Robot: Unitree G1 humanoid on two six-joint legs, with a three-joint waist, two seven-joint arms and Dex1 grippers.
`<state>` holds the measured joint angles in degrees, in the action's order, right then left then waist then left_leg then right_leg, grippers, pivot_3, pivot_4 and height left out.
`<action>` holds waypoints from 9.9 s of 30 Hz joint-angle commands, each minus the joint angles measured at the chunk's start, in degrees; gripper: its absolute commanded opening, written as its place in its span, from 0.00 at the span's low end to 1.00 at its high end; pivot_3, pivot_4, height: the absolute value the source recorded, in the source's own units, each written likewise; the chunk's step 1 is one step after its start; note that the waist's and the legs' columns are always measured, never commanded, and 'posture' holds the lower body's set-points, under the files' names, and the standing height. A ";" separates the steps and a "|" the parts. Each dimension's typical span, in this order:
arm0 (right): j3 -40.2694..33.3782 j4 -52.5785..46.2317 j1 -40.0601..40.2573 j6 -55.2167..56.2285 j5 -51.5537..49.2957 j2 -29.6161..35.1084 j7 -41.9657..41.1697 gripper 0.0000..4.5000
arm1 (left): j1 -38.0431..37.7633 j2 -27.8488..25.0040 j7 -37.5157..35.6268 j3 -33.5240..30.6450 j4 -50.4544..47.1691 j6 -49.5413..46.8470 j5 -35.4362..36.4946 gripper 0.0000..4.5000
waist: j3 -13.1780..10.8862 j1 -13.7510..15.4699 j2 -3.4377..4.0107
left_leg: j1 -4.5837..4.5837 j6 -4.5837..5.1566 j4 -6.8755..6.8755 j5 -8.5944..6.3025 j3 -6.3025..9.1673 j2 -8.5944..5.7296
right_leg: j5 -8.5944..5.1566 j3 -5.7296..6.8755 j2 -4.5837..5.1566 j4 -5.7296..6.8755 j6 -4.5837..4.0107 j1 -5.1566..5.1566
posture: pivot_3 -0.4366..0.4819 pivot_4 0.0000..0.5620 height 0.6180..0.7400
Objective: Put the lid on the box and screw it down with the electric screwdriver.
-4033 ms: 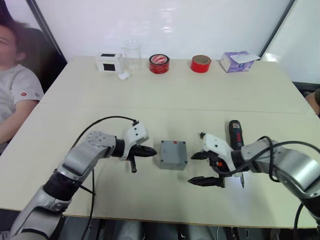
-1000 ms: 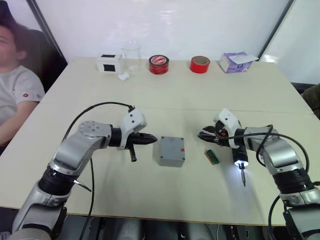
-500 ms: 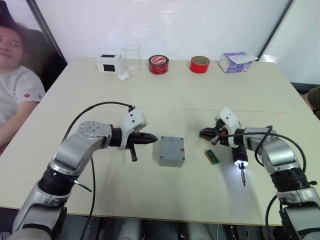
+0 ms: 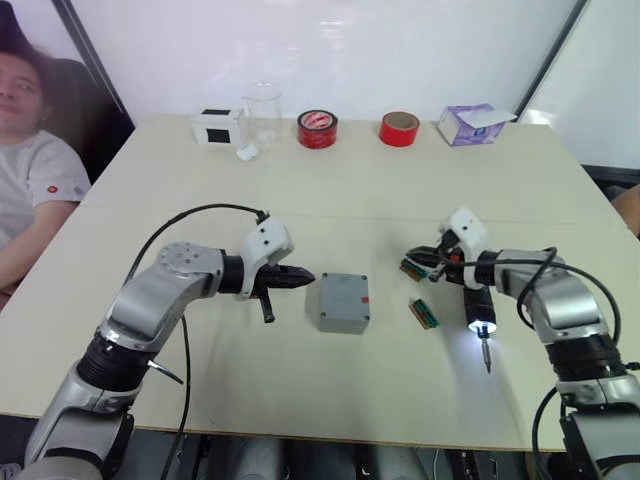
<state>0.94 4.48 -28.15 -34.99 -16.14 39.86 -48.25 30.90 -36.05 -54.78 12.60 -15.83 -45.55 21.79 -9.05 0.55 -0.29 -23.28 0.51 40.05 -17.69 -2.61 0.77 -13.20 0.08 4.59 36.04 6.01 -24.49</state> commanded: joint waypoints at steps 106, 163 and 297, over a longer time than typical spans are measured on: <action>2.21 -1.83 -11.31 -57.51 -27.96 28.02 17.68 0.99 | 3.12 4.53 -0.92 1.85 -9.71 1.54 9.96 0.00 | -0.07 -0.85 0.06 | -0.07 0.03 -0.09 -0.01 -0.11 0.00 | -0.12 -0.13 0.05 -0.41 -0.23 0.01 | 0.48 0.27 1.00; -24.14 -22.24 -6.79 -29.78 -45.47 -7.93 21.35 0.39 | -0.87 -0.51 -1.68 1.24 -1.93 1.18 8.81 0.00 | -0.30 -0.36 0.16 | -0.21 -0.04 -0.74 0.03 -0.10 0.04 | 0.20 -0.04 0.03 -0.80 0.21 -0.14 | 0.48 0.27 1.00; -16.90 0.30 -19.44 -51.62 -34.54 12.82 30.43 0.39 | -3.20 1.00 -2.32 -2.16 -8.33 -3.25 7.40 0.00 | -0.06 0.07 0.22 | -0.20 0.04 -0.96 -0.02 -0.05 -0.03 | -0.10 0.08 0.31 -0.92 -0.13 -0.23 | 0.48 0.27 1.00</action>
<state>-15.44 3.43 -45.88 -85.14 -51.73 50.38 -15.75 27.82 -33.76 -54.88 9.08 -20.47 -49.23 28.18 -9.11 0.61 -0.07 -23.49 0.60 39.06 -17.74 -2.70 0.72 -13.30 0.16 4.90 35.06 5.88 -24.72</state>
